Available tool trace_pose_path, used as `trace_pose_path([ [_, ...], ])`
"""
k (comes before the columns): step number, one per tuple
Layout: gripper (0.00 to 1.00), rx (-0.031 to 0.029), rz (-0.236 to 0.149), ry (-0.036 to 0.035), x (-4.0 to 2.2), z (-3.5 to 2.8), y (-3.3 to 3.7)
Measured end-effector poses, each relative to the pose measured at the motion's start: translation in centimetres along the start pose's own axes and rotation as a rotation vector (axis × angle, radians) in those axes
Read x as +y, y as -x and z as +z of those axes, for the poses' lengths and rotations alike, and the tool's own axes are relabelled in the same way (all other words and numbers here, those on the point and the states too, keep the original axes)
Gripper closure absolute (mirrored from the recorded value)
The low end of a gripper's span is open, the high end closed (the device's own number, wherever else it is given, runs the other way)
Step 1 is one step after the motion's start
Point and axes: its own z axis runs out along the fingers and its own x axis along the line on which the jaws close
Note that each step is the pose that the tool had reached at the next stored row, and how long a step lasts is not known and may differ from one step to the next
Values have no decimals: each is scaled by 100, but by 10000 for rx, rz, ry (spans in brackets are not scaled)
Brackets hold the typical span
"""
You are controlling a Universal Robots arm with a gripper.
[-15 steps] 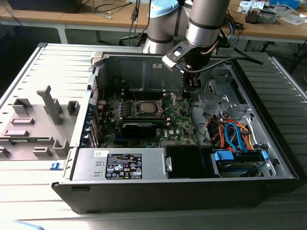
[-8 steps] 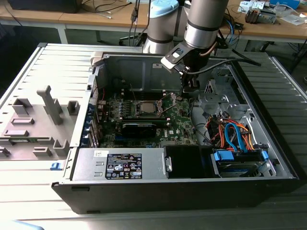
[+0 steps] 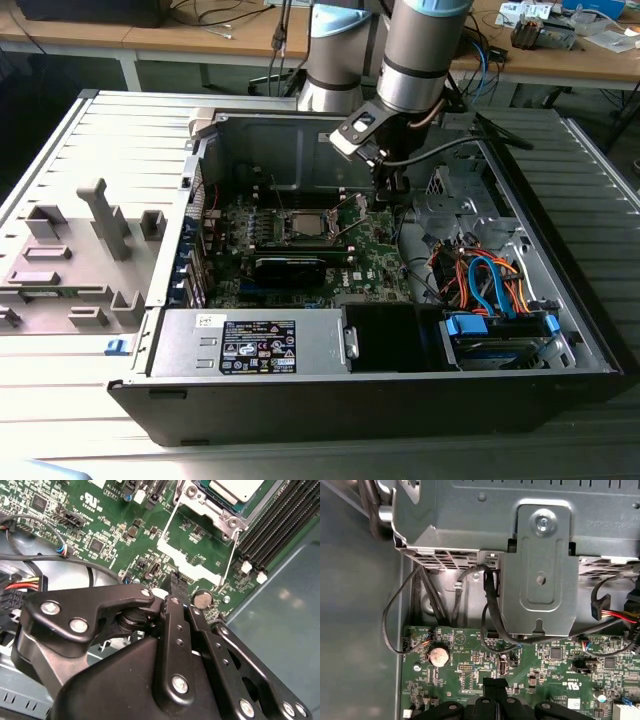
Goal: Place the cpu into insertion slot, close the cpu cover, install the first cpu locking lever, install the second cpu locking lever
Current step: 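Close the cpu cover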
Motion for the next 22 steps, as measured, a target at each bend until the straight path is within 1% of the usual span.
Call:
trace_pose_path([
  [2, 89, -1, -5, 0, -24, 18, -2],
  [4, 89, 0, -5, 1, -91, 25, -5],
  [6, 89, 4, -6, 2, -181, 27, -10],
  [8, 89, 15, -30, 3, -221, 29, -11],
  [10, 89, 51, -178, 8, -267, 34, -14],
  [11, 89, 60, -214, 9, -288, 35, -15],
  [17, 89, 71, -337, 12, -404, 44, -21],
  [20, 89, 74, -356, 12, -484, 48, -25],
  [22, 89, 74, -357, 14, -503, 48, -26],
])
